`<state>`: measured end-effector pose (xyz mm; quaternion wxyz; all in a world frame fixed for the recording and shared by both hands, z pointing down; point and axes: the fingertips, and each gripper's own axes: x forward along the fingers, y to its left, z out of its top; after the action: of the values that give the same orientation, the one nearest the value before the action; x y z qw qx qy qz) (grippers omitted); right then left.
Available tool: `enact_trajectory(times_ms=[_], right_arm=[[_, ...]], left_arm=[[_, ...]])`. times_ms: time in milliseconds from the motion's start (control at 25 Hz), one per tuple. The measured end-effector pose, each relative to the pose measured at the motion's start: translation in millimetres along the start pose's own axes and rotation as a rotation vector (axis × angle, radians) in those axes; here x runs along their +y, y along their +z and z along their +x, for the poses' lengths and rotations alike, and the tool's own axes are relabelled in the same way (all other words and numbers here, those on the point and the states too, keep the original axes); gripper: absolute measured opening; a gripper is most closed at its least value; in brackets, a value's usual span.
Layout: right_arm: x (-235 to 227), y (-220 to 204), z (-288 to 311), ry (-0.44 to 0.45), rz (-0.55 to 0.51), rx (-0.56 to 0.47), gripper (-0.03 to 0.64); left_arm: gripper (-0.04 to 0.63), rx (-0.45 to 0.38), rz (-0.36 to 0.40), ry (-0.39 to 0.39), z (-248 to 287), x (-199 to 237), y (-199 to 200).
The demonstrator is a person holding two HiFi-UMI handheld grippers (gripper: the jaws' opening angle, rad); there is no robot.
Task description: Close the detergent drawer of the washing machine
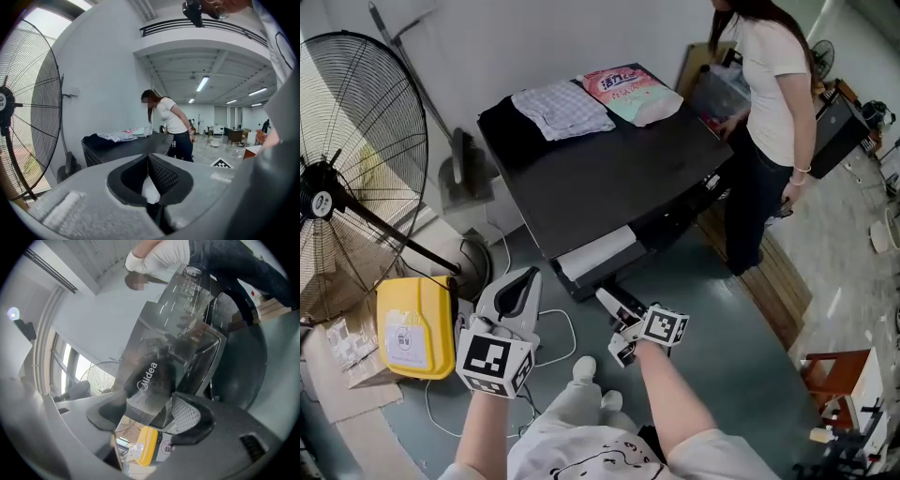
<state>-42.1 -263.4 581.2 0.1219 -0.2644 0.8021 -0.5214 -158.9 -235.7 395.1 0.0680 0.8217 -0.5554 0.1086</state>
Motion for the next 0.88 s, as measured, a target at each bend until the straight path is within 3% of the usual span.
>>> enact_trajectory(times_ms=[880], right_arm=[[-2,8,28,-0.003,-0.007,-0.006,0.29]], left_arm=[[0.017,0.001,0.005,0.012,8,18,-1]])
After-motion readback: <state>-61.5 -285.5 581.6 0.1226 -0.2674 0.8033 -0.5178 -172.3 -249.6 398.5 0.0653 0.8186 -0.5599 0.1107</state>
